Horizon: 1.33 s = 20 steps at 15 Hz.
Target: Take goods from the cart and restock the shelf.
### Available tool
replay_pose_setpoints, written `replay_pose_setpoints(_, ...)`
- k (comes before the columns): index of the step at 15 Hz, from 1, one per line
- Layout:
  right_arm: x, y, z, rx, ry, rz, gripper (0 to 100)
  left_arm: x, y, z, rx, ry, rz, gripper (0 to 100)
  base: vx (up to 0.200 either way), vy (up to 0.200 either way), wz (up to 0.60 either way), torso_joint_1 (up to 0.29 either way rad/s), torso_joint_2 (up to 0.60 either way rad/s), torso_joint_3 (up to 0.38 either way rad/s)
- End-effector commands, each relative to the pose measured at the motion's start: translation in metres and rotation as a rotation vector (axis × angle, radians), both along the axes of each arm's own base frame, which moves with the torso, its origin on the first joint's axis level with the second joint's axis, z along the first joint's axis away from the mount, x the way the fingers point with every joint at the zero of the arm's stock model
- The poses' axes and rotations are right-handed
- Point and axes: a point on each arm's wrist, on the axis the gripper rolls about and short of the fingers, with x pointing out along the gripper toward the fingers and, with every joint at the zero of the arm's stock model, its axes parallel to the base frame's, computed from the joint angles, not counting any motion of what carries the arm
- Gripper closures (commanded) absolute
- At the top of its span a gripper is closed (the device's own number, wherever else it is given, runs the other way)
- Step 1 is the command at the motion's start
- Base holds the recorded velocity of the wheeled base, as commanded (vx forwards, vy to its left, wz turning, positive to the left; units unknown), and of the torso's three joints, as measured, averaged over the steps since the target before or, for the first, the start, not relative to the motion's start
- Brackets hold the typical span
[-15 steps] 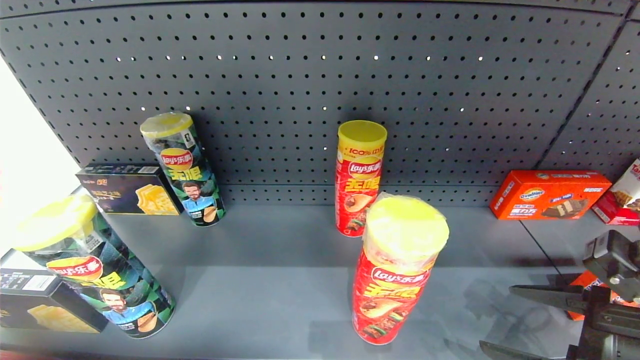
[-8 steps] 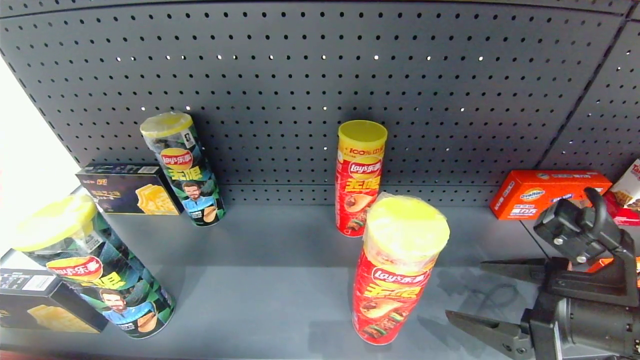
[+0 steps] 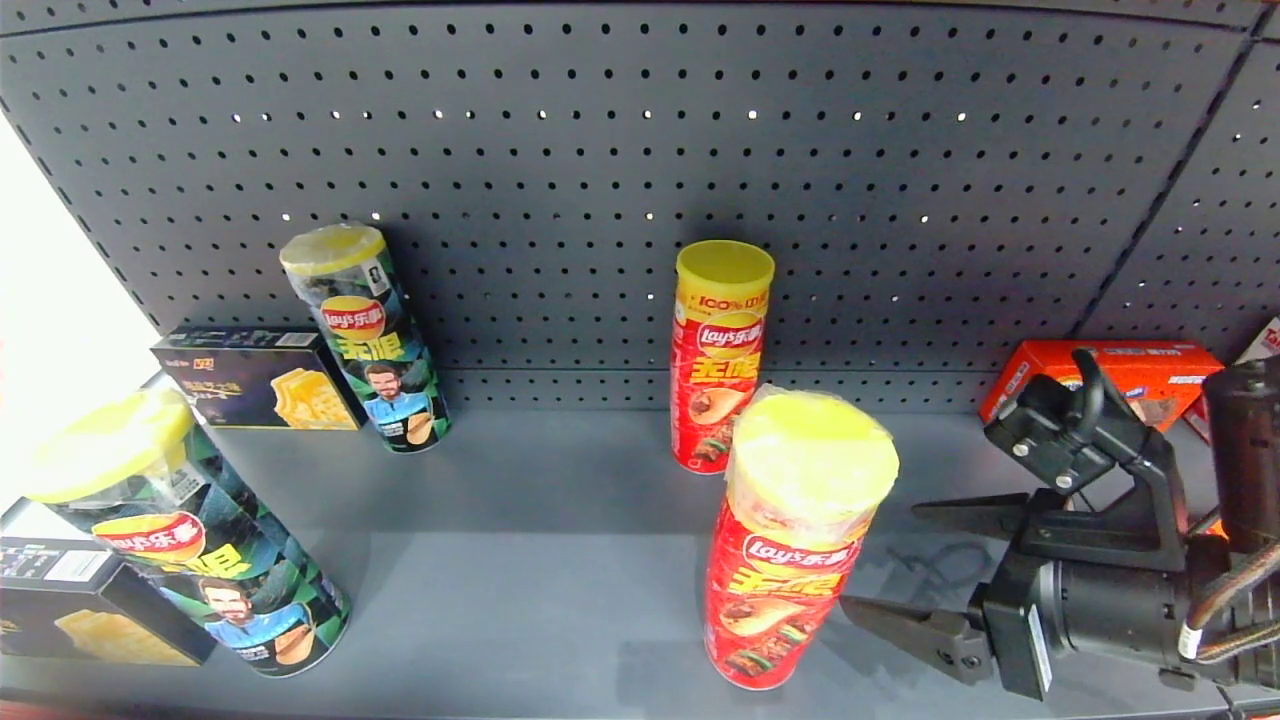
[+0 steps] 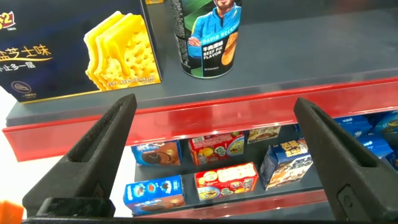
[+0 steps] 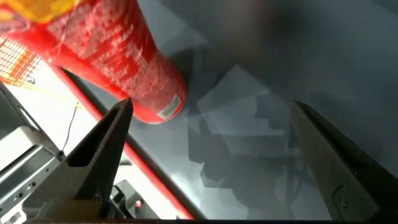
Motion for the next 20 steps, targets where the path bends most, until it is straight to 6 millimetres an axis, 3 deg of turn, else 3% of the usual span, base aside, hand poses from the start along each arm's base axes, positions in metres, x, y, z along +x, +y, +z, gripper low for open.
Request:
replay_pose_setpoints(1,0.009,0.008,0.000,-0.006,0.007,0.001,0,0.000,0.000,0.000,0.000,0.001,0.000,0,0.000,0.000,0.00,0.000,0.00,0.000)
replay_pose_setpoints(10,0.003,-0.001,-0.007,-0.021,0.005,-0.038,0,0.000,0.000,0.000,0.000,0.001,0.000,0,0.000,0.000,0.00,0.000,0.00,0.000)
replay_pose_setpoints(20,0.016,0.009,-0.002,-0.014,-0.003,-0.039,0,0.000,0.000,0.000,0.003,0.001,-0.001,0,0.000,0.000,0.00,0.000,0.00,0.000)
